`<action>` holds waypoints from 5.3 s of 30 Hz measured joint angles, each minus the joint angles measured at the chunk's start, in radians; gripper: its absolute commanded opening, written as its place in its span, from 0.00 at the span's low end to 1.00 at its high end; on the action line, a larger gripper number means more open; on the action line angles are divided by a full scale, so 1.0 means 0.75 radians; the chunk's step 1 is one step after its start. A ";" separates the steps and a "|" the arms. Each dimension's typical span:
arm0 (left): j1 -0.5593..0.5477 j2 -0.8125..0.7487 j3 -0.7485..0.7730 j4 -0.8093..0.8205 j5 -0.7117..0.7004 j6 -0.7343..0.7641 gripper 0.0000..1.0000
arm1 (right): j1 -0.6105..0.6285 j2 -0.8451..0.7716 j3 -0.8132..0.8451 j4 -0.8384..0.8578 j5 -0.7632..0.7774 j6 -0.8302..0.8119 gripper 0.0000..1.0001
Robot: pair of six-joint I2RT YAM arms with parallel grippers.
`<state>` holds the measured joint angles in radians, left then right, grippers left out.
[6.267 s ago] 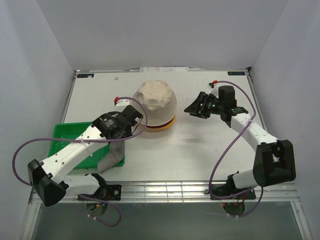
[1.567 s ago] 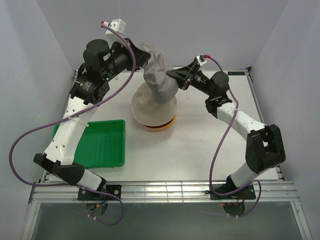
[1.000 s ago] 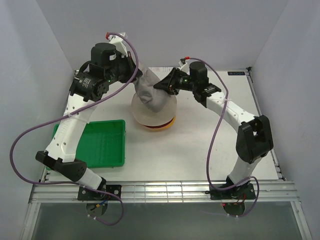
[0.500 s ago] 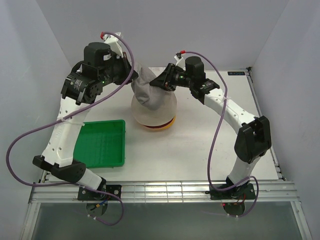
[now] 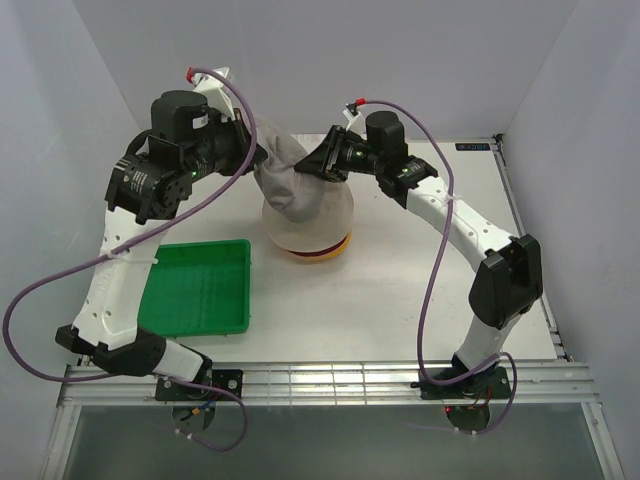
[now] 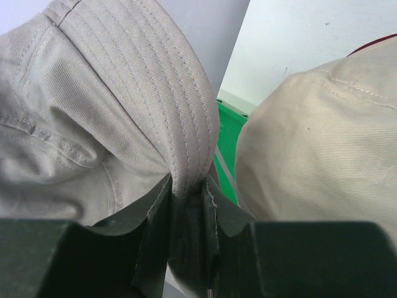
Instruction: Stack the hats
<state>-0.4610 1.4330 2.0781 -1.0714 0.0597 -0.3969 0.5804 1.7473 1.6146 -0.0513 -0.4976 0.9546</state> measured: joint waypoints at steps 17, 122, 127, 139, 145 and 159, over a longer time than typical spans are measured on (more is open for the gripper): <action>0.003 0.179 -0.021 0.008 0.059 -0.007 0.10 | -0.020 0.000 0.082 -0.120 0.106 -0.095 0.28; 0.100 0.392 -0.221 0.407 0.438 -0.242 0.20 | -0.329 -0.165 -1.079 1.158 -0.178 0.652 0.08; 0.135 0.391 -0.221 0.419 0.462 -0.220 0.46 | -0.330 -0.165 -1.078 1.085 -0.174 0.592 0.08; 0.332 0.302 -0.243 0.457 0.493 -0.196 0.68 | -0.330 -0.165 -1.035 0.947 -0.175 0.491 0.08; 0.539 0.127 -0.488 0.587 0.563 -0.269 0.66 | -0.330 -0.165 -1.028 0.902 -0.175 0.457 0.08; 0.711 0.167 -1.094 1.095 0.940 -0.534 0.67 | -0.337 -0.164 -0.991 0.796 -0.180 0.390 0.08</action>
<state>0.0719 1.5585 1.2579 -0.2504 0.7647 -0.7971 0.3275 1.6241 0.8711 0.5453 -0.6323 1.2469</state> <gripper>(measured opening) 0.668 0.089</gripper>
